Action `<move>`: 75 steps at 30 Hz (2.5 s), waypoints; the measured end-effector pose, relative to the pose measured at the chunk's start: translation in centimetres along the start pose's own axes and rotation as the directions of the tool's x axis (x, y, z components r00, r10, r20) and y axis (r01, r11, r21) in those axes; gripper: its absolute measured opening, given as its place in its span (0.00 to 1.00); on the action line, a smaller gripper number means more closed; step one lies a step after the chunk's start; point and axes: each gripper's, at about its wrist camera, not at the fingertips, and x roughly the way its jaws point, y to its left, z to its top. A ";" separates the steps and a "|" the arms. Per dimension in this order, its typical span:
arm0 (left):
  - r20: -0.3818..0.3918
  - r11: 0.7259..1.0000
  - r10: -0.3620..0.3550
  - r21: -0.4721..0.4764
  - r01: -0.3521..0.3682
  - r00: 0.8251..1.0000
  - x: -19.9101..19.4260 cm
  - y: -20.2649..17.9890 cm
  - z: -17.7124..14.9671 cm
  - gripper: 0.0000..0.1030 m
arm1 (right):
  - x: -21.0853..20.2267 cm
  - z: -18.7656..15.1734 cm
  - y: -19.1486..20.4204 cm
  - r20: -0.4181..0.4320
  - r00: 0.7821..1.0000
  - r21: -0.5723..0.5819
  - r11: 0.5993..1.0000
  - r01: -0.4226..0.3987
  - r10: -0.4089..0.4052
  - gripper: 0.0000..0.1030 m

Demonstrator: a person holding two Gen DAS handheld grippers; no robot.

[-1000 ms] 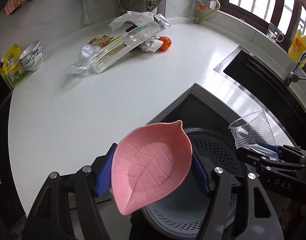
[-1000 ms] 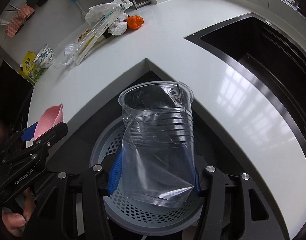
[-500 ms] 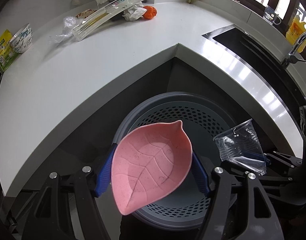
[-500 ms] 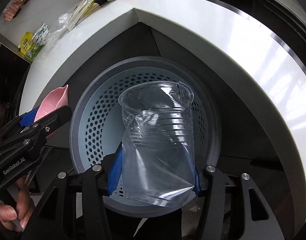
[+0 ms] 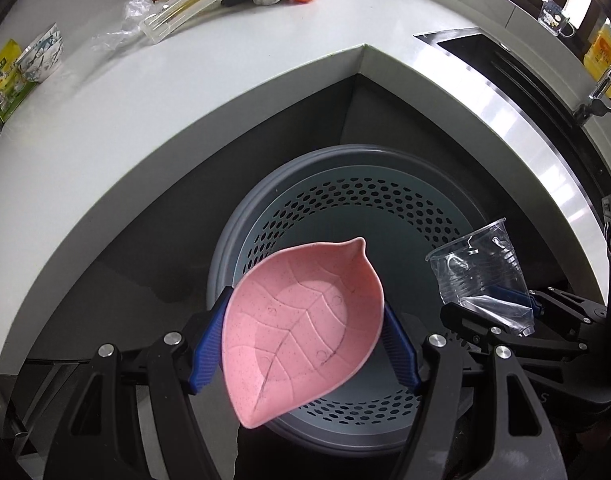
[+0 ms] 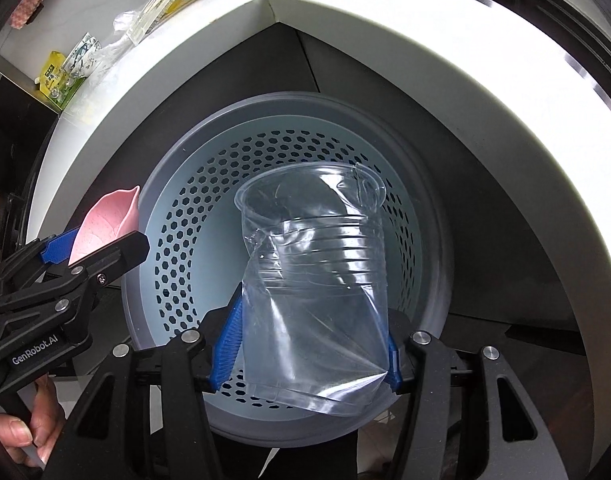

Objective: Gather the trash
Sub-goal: 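Open both tools to drop the pink dish and cups into the bin, then move both tools back over the countertop toward the remaining trash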

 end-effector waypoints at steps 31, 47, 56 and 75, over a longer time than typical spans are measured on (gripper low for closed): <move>0.025 0.999 0.040 -0.021 -0.039 0.999 -2.4 0.7 1.4 0.80 | -0.6 1.2 1.0 0.015 1.000 0.016 1.000 0.007 -0.007 0.71; 0.171 0.990 0.118 -0.096 -0.103 0.978 -9.7 2.2 4.0 0.84 | -6.4 3.5 1.5 0.096 0.993 -0.022 0.997 -0.072 0.074 0.71; 0.209 0.975 0.181 -0.165 -0.148 0.961 -12.4 5.1 5.1 0.85 | -8.4 5.2 3.8 0.128 0.987 -0.062 0.994 -0.090 0.098 0.71; 0.328 0.986 0.147 -0.120 -0.113 0.933 -13.9 17.7 15.2 0.90 | -7.2 14.6 13.4 0.231 0.968 0.095 0.989 -0.117 0.093 0.71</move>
